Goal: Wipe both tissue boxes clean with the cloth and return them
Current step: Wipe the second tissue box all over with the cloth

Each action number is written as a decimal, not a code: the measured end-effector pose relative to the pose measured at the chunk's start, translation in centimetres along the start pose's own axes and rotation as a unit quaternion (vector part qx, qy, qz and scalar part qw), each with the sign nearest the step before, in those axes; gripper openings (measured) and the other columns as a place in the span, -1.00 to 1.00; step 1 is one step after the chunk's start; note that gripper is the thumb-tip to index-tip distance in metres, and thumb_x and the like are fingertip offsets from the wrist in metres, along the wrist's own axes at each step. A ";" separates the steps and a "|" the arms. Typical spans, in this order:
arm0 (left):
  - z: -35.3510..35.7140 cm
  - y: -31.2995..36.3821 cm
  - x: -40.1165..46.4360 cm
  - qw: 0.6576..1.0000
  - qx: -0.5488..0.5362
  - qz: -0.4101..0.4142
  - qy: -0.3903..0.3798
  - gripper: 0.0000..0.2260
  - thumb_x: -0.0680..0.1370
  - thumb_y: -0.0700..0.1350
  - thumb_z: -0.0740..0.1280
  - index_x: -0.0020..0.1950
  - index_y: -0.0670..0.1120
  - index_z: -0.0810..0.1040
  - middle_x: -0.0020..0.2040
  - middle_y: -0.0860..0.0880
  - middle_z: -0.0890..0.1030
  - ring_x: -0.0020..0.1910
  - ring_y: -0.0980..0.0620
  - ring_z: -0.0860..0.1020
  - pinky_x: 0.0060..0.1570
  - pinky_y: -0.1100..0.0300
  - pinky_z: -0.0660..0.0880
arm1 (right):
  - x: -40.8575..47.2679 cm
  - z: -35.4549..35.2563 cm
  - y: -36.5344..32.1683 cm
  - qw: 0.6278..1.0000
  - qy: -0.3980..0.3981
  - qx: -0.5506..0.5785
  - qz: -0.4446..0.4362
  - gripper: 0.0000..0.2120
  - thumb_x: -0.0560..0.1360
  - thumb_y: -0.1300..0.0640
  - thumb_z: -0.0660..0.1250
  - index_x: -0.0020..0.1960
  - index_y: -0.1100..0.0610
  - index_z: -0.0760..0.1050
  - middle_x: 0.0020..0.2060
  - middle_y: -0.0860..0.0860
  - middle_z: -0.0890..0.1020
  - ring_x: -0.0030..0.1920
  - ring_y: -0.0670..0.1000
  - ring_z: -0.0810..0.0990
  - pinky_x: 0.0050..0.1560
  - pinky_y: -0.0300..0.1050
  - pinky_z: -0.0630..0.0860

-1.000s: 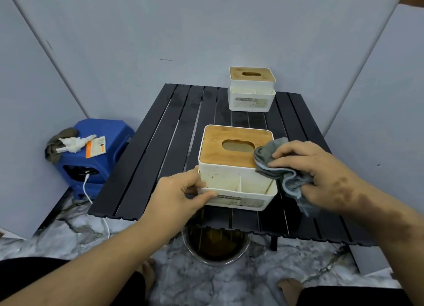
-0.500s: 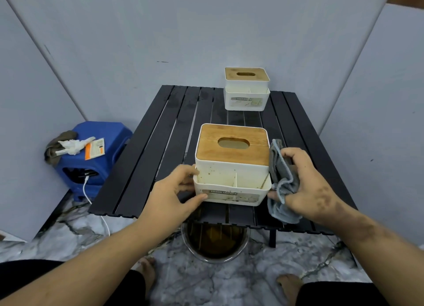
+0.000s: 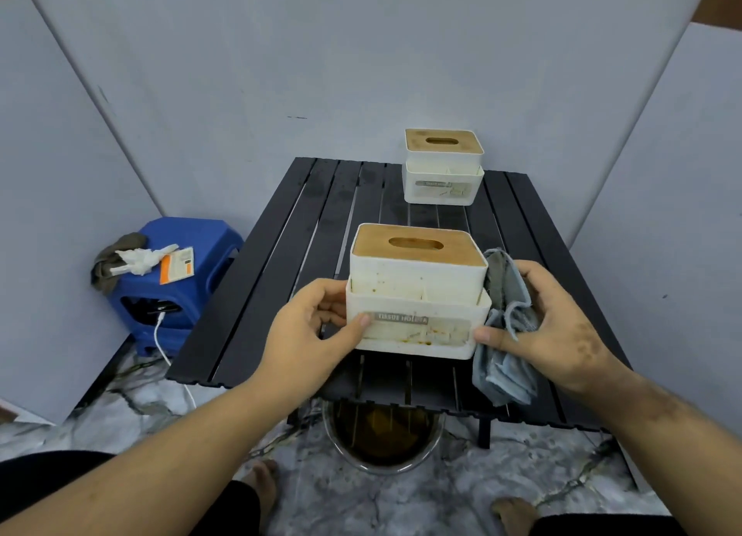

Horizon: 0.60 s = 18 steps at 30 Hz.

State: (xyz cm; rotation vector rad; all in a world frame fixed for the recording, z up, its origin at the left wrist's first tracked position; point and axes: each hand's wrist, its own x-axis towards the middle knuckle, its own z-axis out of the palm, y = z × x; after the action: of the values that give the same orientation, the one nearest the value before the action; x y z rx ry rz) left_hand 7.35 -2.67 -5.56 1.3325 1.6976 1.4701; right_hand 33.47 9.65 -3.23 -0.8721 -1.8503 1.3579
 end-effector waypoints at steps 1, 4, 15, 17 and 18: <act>-0.1 0.2 0.4 1.000 -0.008 0.008 0.011 -0.77 0.53 -0.08 0.51 0.17 0.02 0.61 0.06 0.05 0.70 0.02 0.00 0.67 0.05 0.00 0.65 | 0.2 0.0 -0.4 1.000 0.005 0.003 -0.008 -0.39 0.24 0.26 0.58 0.22 0.01 0.46 0.02 -0.03 0.67 0.04 -0.03 0.67 -0.02 -0.18 0.62; -0.3 0.6 1.6 0.999 -0.009 0.024 0.026 -0.65 0.49 0.09 0.47 0.23 0.05 0.58 0.13 0.04 0.67 0.09 0.01 0.66 0.09 0.06 0.62 | 0.8 0.0 -1.6 0.999 0.013 0.009 -0.028 -0.46 0.25 0.22 0.56 0.19 0.04 0.49 -0.02 -0.04 0.68 -0.01 -0.04 0.68 -0.05 -0.24 0.60; -0.7 0.0 4.1 0.998 -0.050 -0.024 0.008 -0.65 0.51 -0.09 0.51 0.27 0.04 0.54 0.16 0.05 0.68 0.16 0.00 0.65 0.20 -0.10 0.60 | 3.8 -1.1 -2.0 0.999 0.020 -0.016 -0.031 -0.55 0.27 0.17 0.56 0.13 -0.02 0.56 -0.09 0.02 0.66 -0.08 -0.01 0.67 -0.05 -0.19 0.60; -0.5 -0.1 4.4 0.999 -0.048 -0.023 0.006 -0.64 0.52 -0.09 0.52 0.28 0.04 0.54 0.17 0.05 0.68 0.17 0.00 0.65 0.20 -0.10 0.60 | 4.8 -1.5 -1.8 0.999 0.026 -0.017 -0.033 -0.51 0.28 0.18 0.57 0.16 -0.06 0.55 -0.03 0.01 0.67 0.00 0.01 0.67 0.06 -0.03 0.61; -0.4 -0.2 4.5 0.999 -0.047 -0.023 0.009 -0.62 0.51 -0.05 0.52 0.29 0.04 0.53 0.18 0.05 0.67 0.18 0.01 0.64 0.21 -0.09 0.60 | 5.2 -1.6 -1.6 0.999 0.016 -0.017 -0.037 -0.47 0.28 0.18 0.56 0.21 -0.05 0.53 0.02 0.00 0.67 0.06 0.01 0.67 0.13 0.02 0.58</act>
State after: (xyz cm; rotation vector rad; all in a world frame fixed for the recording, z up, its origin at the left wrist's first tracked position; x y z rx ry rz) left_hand 5.25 1.28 -4.69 1.2276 1.6368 1.5207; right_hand 31.73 14.44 -0.58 -0.8304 -1.8674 1.2640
